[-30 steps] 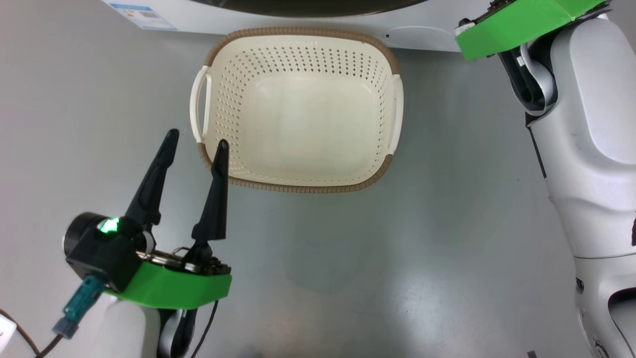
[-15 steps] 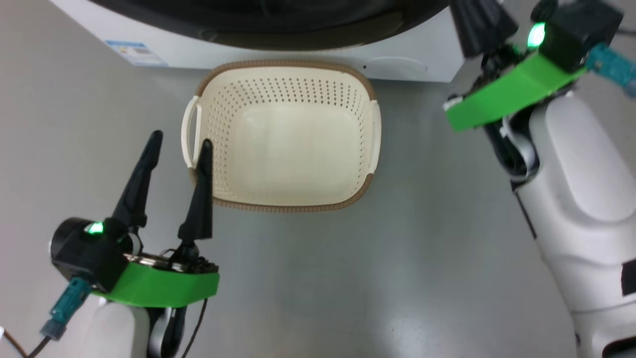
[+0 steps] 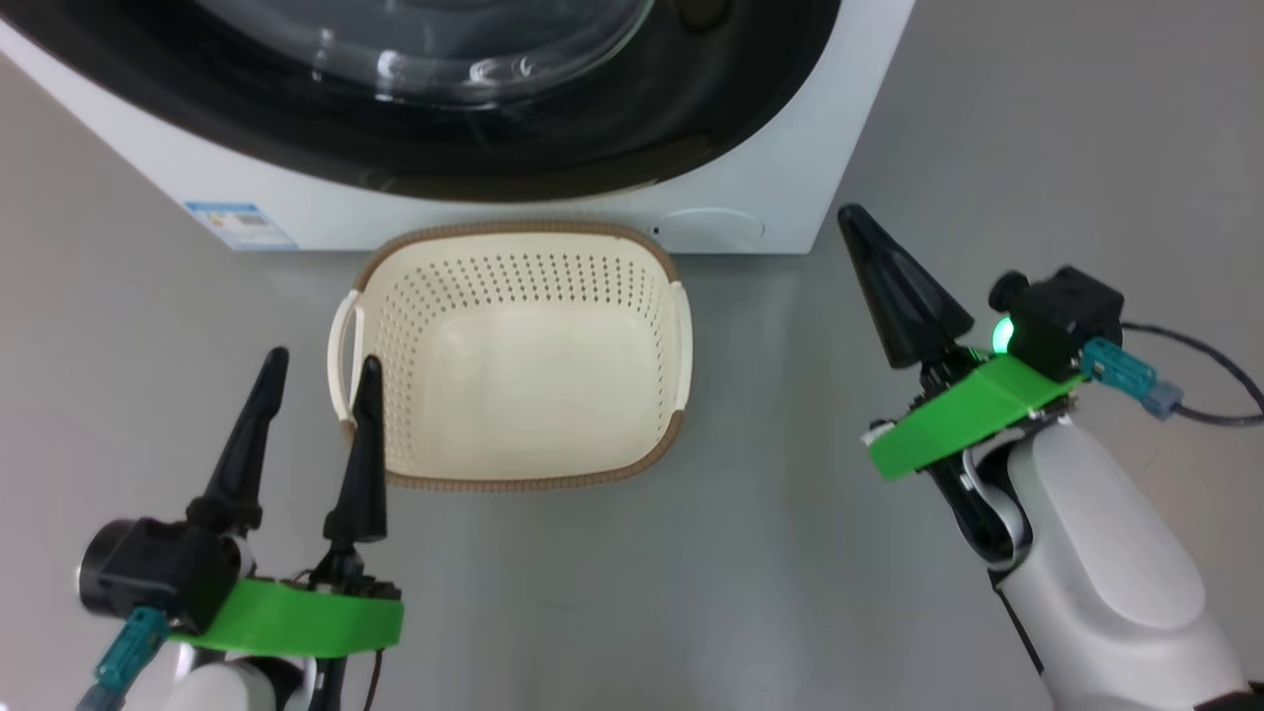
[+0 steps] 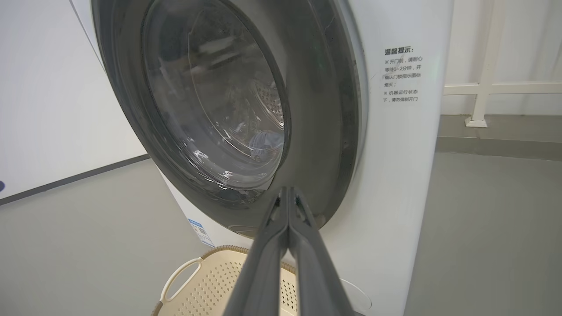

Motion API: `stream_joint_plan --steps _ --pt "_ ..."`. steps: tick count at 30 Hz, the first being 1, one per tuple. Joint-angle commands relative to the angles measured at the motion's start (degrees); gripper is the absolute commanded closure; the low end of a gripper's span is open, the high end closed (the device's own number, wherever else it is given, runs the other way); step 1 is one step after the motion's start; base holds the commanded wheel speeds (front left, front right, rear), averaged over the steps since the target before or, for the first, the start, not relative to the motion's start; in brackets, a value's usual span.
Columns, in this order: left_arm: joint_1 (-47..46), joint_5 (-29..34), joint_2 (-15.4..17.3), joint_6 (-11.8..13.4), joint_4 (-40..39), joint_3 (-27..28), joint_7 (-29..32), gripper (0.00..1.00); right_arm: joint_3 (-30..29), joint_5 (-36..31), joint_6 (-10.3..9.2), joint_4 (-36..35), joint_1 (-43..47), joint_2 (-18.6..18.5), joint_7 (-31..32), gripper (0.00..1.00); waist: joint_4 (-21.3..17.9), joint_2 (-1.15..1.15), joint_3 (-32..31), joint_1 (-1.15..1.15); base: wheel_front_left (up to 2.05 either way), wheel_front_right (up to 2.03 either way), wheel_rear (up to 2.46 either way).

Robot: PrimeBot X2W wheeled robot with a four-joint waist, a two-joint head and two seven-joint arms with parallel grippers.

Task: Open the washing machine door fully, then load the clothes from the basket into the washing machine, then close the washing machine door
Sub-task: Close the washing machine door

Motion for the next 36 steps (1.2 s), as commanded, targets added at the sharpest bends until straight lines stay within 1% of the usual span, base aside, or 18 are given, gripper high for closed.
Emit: stream_joint_plan --steps 1,7,8,10,11,12,13,21,28,36 --pt "0.8 0.7 1.0 -0.2 -1.0 2.5 -0.4 0.0 0.3 0.8 -0.39 -2.0 2.2 1.0 -0.2 1.0 -2.1 0.0 -2.8 0.0 0.0 0.0 0.0" --pt "3.1 0.8 1.0 -0.2 -0.9 4.7 -0.4 0.0 -2.9 0.7 -0.39 -2.8 7.0 0.5 -0.2 1.0 -3.2 0.0 -5.9 0.0 0.0 0.0 0.0" --pt "3.8 1.0 1.0 -0.2 -0.6 5.3 -0.4 0.0 -3.1 0.6 -0.39 -3.0 7.7 0.5 -0.2 0.94 -3.4 0.0 -6.5 0.0 0.0 0.0 0.0" --pt "4.8 1.0 1.0 0.0 -0.5 6.3 -0.4 0.0 -3.6 0.4 -0.39 -3.3 9.2 0.5 -0.2 0.55 -3.7 0.0 -7.7 0.0 0.0 0.0 0.0" --pt "4.8 1.0 1.0 0.0 -0.5 6.3 -0.4 0.0 -3.6 0.4 -0.39 -3.3 9.2 0.5 -0.2 0.55 -3.7 0.0 -7.7 0.0 0.0 0.0 0.0" --pt "5.2 0.9 1.0 0.2 -0.5 6.7 -0.4 0.0 -4.0 0.3 -0.39 -3.6 9.9 0.5 -0.2 0.18 -3.8 0.0 -8.3 0.0 0.0 0.0 0.0" --pt "5.6 0.8 1.0 0.3 -0.6 7.0 -0.4 0.0 -4.4 0.2 -0.39 -3.9 10.7 0.5 -0.2 0.0 -3.9 0.0 -8.8 0.0 0.0 0.0 0.0" --pt "9.2 1.1 1.0 1.0 -1.0 9.2 -0.4 0.0 -6.0 -0.9 -0.39 -6.8 17.6 0.2 -0.2 0.0 -5.3 0.0 -12.9 0.0 0.0 0.0 0.0" --pt "12.7 1.1 1.0 1.7 -1.6 11.1 -0.4 0.0 -8.8 -1.9 -0.39 -9.1 23.2 1.3 -0.2 0.0 -6.6 0.0 -16.3 0.0 0.0 0.0 0.0" --pt "15.1 2.2 1.0 3.1 -2.2 11.6 -0.4 0.0 -11.6 -3.2 -0.39 -11.0 28.1 2.0 -0.2 0.0 -7.1 0.0 -18.2 0.0 0.0 0.0 0.0"
